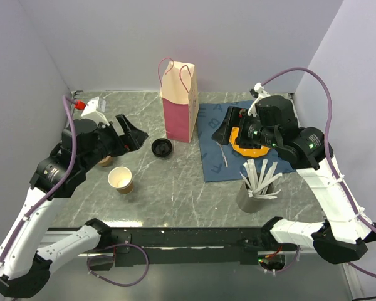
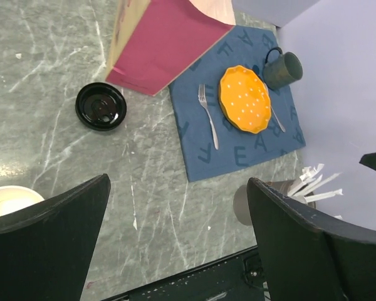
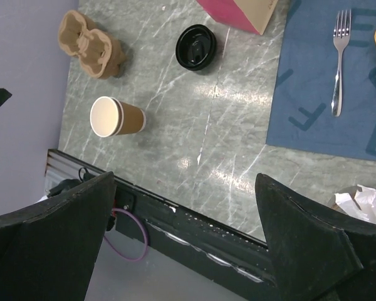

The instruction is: Pack the takeout coffee

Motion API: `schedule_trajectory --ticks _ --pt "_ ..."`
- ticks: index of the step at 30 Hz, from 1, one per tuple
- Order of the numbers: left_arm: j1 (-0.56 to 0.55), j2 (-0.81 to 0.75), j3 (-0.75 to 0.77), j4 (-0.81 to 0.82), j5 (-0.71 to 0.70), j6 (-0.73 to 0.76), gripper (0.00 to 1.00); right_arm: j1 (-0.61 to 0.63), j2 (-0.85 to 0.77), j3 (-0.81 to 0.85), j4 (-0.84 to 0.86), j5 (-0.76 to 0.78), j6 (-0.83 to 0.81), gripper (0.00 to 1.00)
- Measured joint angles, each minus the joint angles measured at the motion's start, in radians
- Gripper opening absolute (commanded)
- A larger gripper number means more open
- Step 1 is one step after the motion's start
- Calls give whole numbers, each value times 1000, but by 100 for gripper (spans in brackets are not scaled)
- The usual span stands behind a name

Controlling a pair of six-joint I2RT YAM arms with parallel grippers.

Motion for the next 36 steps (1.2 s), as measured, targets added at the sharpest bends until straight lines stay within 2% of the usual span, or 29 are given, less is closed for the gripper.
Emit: schedule_trajectory --ticks 11,16,17,20,25,30,36 --pt "0 2 1 -31 -70 -28 97 0 -24 -63 16 0 6 100" --pt "0 83 57 -112 -123 -32 99 0 -26 -64 10 -3 -17 100" --pt "0 110 72 -125 -138 -37 89 0 -27 -64 8 -7 -24 100" --pt "8 218 127 -180 -177 -64 76 0 -31 -64 -2 -40 -59 99" --pt "56 366 114 -254 -183 -112 65 0 -52 -62 -11 -103 -101 96" --pt "94 382 -20 -297 -164 -144 59 0 -112 -85 -2 -148 -117 94" --pt "95 400 -72 -321 -167 -179 51 0 -146 -103 5 -184 -134 94"
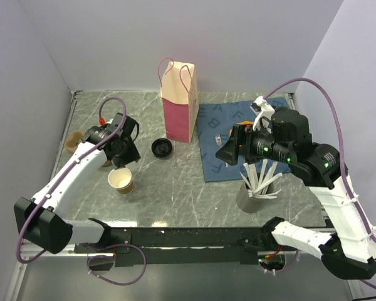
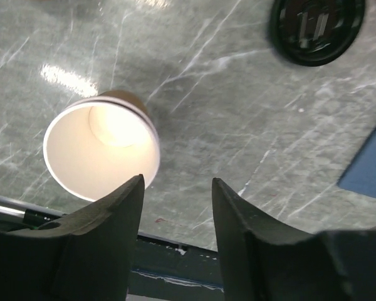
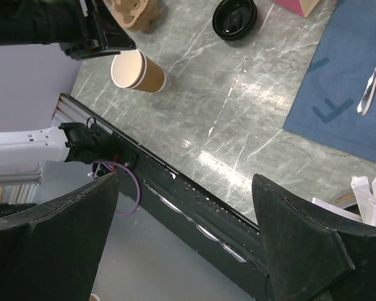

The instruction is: Pack the takeout coffee

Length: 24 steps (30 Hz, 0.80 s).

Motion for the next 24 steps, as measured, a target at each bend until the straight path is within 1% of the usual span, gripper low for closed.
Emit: schedule_trajectory --ticks 1,6,10,17,18,23,24 --pt "0 0 -10 -1 0 -5 49 0 -2 -6 5 -3 -3 94" --pt "0 1 -89 3 1 -24 43 0 -5 -24 18 -20 -21 95" --pt "0 21 -116 10 0 -30 35 0 -6 -26 27 -22 -29 95" --pt "0 57 -132 25 -19 -29 30 0 -8 -42 63 -51 -31 95" --pt "0 59 -133 26 -22 -29 28 0 -8 -42 67 -53 -31 95" --pt "0 60 -156 48 -26 -27 26 0 -7 -42 69 -59 -31 95" --pt "0 61 -161 49 -26 -26 23 0 -7 -42 69 -59 -31 95"
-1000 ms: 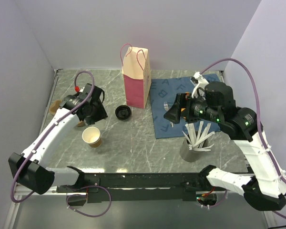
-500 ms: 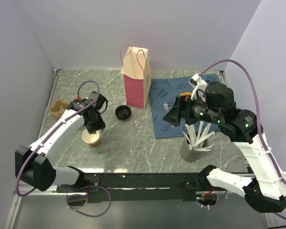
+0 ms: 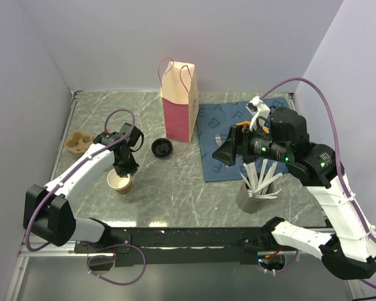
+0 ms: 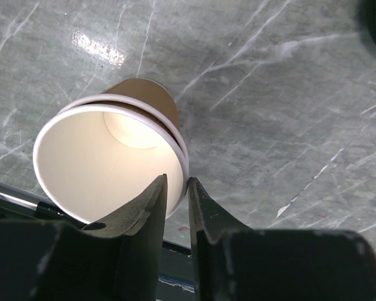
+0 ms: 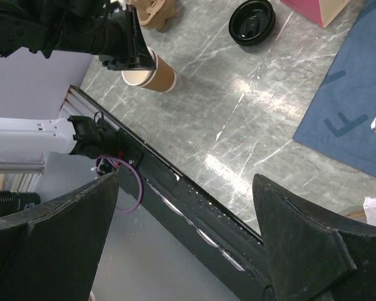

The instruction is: Pack the takeout coffee

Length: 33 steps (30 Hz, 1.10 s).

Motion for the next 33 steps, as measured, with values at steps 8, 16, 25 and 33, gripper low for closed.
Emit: schedule_trajectory --ticks 8,16,25,33 --pt "0 26 -6 5 -6 12 13 0 0 0 0 0 0 95" --pt "0 28 7 -8 -42 29 7 0 10 0 1 0 3 95" --pt "0 43 13 -22 -56 45 9 0 28 0 7 -1 3 95" --pt "0 45 32 -32 -56 56 9 0 29 0 8 -4 11 95"
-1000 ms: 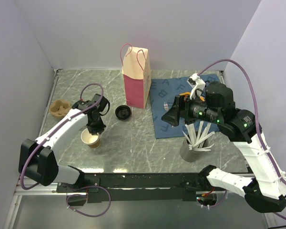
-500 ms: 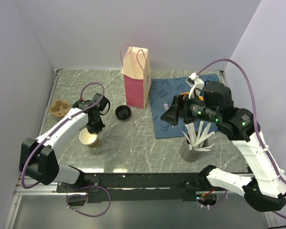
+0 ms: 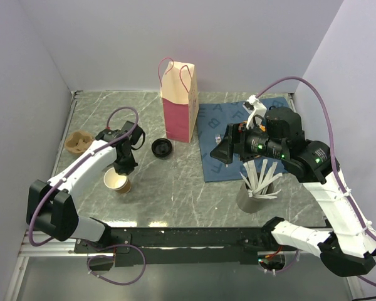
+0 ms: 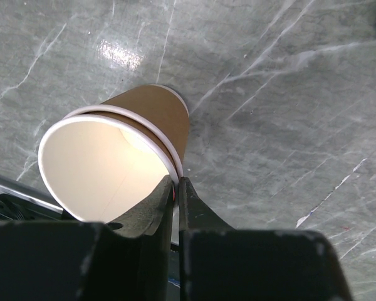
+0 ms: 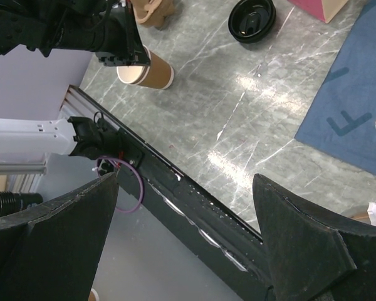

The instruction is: Pack the takeout coffee

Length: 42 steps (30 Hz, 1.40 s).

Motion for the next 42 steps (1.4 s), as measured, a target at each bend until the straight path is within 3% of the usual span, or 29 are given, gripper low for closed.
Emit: schedule_trajectory --ticks 4,7,10,11,14,23,42 --pt "0 0 11 -8 0 11 2 0 0 0 1 0 2 95" --pt "0 0 15 -16 0 19 5 0 -1 -3 8 0 5 95" --pt "0 2 23 -30 -5 26 19 0 -1 -8 18 0 10 95" --pt "0 2 27 -35 -7 28 18 0 -2 -12 24 0 12 95" --pt "0 4 37 -44 -19 40 1 0 -3 -23 34 -2 23 95" --pt "0 6 44 -56 -23 70 1 0 -8 -53 52 -5 47 94" --pt "0 60 275 -203 -66 97 1 0 -18 -64 68 -4 55 95"
